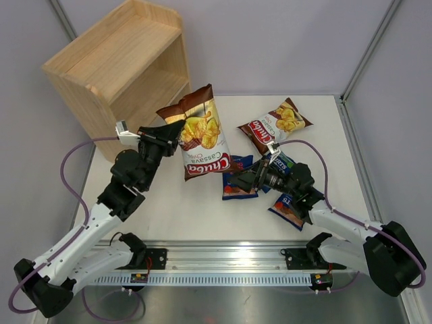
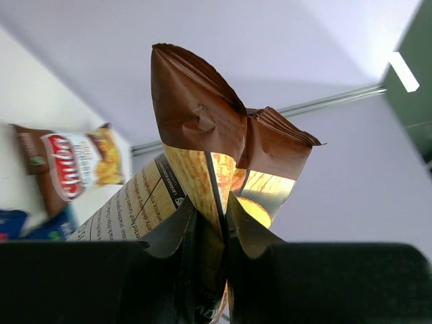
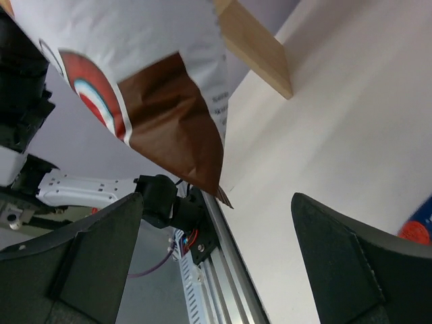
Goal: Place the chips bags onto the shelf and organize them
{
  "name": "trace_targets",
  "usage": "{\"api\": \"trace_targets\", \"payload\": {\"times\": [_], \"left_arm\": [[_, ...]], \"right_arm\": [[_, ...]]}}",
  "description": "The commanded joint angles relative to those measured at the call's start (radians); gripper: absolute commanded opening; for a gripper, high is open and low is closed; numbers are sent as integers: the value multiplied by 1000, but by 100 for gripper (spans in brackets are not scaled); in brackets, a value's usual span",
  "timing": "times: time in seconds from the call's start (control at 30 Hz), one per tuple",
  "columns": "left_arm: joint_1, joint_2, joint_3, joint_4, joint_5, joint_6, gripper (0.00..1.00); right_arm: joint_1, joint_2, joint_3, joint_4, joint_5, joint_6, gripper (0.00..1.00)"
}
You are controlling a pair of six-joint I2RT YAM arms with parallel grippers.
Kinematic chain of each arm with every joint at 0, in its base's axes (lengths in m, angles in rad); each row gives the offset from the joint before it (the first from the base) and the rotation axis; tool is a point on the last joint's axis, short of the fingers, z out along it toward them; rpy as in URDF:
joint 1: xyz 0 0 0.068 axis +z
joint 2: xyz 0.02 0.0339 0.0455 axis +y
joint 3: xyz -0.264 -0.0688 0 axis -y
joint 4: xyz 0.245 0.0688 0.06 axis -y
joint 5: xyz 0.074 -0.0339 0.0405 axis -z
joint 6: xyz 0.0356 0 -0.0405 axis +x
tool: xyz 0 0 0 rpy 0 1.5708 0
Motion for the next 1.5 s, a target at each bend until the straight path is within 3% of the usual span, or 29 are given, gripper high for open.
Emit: {"api": "trace_targets", "payload": {"times": [0.0,0.13,0.3,0.57,1.1,1.37,1.47], "left_arm": [[-13,-36,35,238,-43,-135,0],[-44,-36,33,304,-43,-201,0],[-84,-18,39,323,-40,-293,0],[-180,-19,15,318,-109,-351,0],[-196,-73,-80,174,-176,-440,0],[-199,-151,-122,60,-207,-402,0],[-199,-169,-148,56,-193,-405,0]], "right_arm": [[80,-34,5,216,71,-100,99],[156,-3,6,320,151,-159,99],[215,103,-23,691,252,-143,100],[316,160,51,815,423,-291,100],[333,72,135,820,512,-347,99],[331,2,152,685,551,-355,100],[331,-15,187,596,551,-349,93]]}}
